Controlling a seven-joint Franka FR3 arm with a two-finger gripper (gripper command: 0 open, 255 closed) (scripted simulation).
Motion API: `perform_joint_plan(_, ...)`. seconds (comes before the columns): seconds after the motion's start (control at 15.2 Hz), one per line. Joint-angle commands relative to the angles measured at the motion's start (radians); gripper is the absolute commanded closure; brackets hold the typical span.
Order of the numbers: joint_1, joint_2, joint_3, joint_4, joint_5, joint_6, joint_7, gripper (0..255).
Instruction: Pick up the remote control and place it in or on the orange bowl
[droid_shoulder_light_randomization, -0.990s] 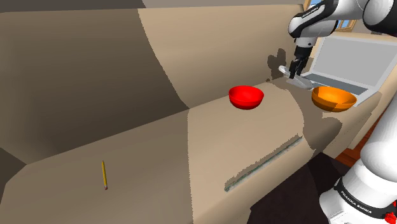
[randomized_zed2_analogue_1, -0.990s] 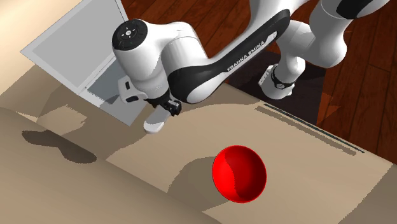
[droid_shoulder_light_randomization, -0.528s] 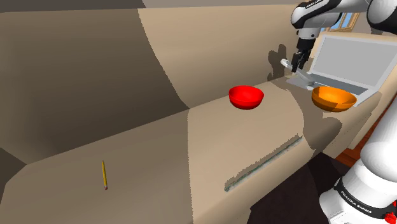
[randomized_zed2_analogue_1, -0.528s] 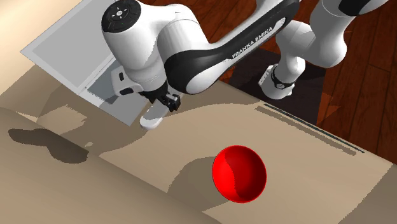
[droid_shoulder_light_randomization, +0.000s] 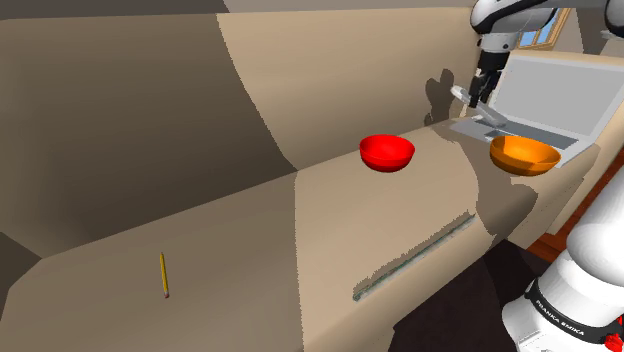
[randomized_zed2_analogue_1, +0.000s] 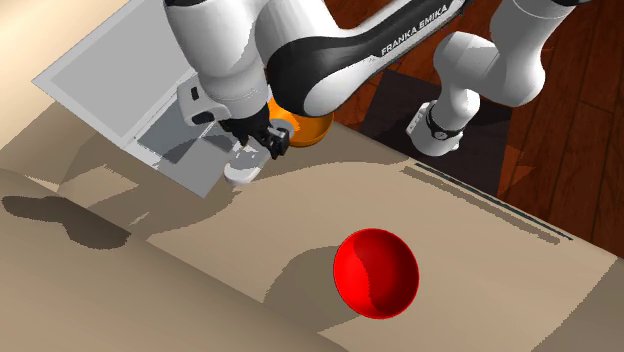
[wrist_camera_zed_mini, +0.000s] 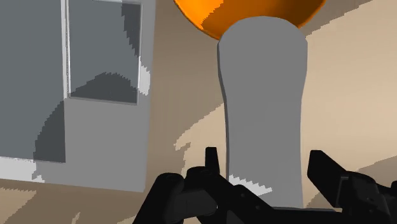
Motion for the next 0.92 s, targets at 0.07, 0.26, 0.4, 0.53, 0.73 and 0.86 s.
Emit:
perform_joint_plan(0.07, -0.007, -0.099, -0.014, -0.104, -0.054, 0.020, -0.008, 255)
perform_joint_plan(0.26, -0.023, -0.201, -0.026, -0.198, -0.112, 0.028, -0.016, 255)
perform_joint_plan(0.4, -0.040, -0.266, -0.032, -0.253, -0.150, 0.028, -0.023, 255)
perform_joint_plan(0.53, -0.060, -0.330, -0.038, -0.304, -0.187, 0.025, -0.032, 255)
perform_joint_plan(0.73, -0.102, -0.436, -0.050, -0.381, -0.250, 0.010, -0.054, 255)
perform_joint_plan(0.86, -0.104, -0.432, -0.053, -0.405, -0.251, 0.038, -0.055, 255)
